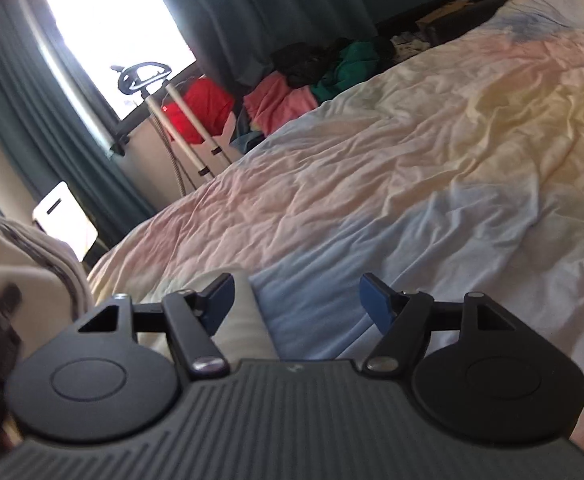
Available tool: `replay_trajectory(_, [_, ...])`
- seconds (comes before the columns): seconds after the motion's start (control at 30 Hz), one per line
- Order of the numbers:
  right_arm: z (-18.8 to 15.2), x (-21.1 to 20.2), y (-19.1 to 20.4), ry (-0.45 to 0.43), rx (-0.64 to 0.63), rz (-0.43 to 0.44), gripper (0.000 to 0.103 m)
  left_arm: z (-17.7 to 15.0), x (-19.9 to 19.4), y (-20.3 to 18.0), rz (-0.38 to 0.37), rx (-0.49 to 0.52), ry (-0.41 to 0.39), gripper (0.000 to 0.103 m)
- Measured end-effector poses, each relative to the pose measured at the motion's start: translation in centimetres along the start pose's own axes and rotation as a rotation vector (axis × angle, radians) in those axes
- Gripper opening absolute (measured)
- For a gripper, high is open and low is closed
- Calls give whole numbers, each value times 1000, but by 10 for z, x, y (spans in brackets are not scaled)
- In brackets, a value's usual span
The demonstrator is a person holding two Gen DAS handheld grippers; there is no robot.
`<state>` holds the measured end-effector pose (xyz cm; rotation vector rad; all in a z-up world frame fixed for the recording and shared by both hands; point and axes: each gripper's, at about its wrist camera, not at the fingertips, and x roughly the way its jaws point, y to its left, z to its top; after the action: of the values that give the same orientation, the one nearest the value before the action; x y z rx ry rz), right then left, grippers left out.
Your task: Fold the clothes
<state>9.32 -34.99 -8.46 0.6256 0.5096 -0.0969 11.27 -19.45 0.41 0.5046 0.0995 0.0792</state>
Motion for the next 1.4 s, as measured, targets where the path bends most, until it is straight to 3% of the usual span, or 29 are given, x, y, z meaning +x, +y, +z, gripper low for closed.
replay_trajectory(0.13, [6, 3, -23, -8, 106, 0, 73, -33, 14, -73, -127, 167, 103, 16])
replay_trajectory(0.23, [4, 10, -32, 23, 162, 23, 73, -58, 25, -94, -184, 231, 171, 18])
replay_trajectory(0.3, [3, 14, -37, 42, 195, 41, 73, -65, 29, -101, -212, 296, 161, 22])
replay_trajectory(0.37, [1, 16, -36, 50, 198, 88, 73, -67, 30, -107, -220, 350, 140, 31])
replay_trajectory(0.43, [0, 17, -34, 51, 201, 126, 73, -68, 31, -111, -226, 392, 131, 50])
replay_trajectory(0.5, [-1, 18, -35, 59, 215, 151, 73, -70, 32, -110, -214, 414, 123, 71])
replay_trajectory(0.57, [-3, 18, -38, 66, 235, 167, 73, -69, 33, -102, -242, 417, 128, 83])
replay_trajectory(0.77, [-11, 18, -42, 104, 274, 167, 73, -92, 2, -32, -328, 437, 172, 92])
replay_trajectory(0.97, [-25, 28, -43, 165, 304, 156, 73, -129, -10, 35, -263, 309, 205, 91])
replay_trajectory(1.03, [-31, 33, -46, 182, 353, 178, 83, -130, -10, 49, -231, 248, 229, 90])
replay_trajectory(1.17, [-42, 47, -45, 233, 421, 239, 85, -126, -6, 79, -167, 48, 296, 90])
replay_trajectory(1.4, [-50, 59, -20, 226, 325, 290, 85, -121, -24, 137, -8, -262, 353, 88])
